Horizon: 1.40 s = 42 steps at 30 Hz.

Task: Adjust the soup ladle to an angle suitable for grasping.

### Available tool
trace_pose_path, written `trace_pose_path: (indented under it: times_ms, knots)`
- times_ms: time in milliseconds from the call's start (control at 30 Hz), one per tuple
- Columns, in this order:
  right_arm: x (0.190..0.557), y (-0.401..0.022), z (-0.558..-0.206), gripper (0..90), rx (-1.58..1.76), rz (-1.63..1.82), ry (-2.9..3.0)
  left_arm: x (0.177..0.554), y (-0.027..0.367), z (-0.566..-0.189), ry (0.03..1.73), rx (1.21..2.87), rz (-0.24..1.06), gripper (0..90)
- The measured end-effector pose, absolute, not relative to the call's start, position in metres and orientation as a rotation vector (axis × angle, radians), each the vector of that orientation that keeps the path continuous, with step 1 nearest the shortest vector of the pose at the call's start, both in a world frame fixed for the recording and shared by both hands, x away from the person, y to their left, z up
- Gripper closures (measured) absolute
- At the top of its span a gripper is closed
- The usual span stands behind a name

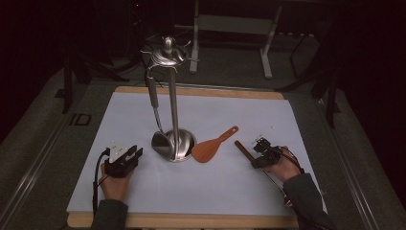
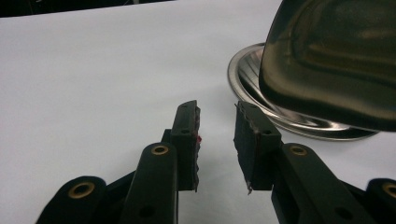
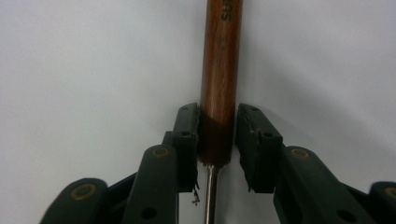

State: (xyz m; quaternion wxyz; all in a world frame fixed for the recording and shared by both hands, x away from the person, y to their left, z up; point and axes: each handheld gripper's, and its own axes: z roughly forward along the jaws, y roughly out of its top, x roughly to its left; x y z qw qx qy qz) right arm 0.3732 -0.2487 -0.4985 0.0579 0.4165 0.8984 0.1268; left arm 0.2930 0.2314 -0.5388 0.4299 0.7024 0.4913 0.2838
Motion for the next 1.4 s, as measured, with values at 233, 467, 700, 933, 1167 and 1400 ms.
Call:
trace_pose_path:
  times_ms: [233, 467, 700, 933, 1167, 1400]
  knots:
    - [0.374, -0.243, -0.497, 72.7, 1.249, 0.300, 2.737, 0.293, 0.231, -0.539, 1.227, 1.752, 0.709, 70.0]
    - [0.375, -0.238, -0.497, 74.0, 1.247, 0.277, 2.753, 0.293, 0.231, -0.539, 1.227, 1.753, 0.709, 70.1]
    - [0.369, -0.230, -0.491, 74.3, 1.195, 0.340, 2.750, 0.293, 0.231, -0.539, 1.226, 1.754, 0.707, 70.1]
    - [0.368, -0.228, -0.476, 74.2, 1.167, 0.469, 2.736, 0.293, 0.231, -0.539, 1.226, 1.753, 0.710, 70.1]
    - [0.367, -0.227, -0.465, 74.1, 1.135, 0.615, 2.735, 0.293, 0.231, -0.539, 1.227, 1.752, 0.711, 70.1]
    - [0.364, -0.225, -0.456, 74.2, 1.098, 0.715, 2.713, 0.293, 0.231, -0.539, 1.226, 1.754, 0.714, 70.1]
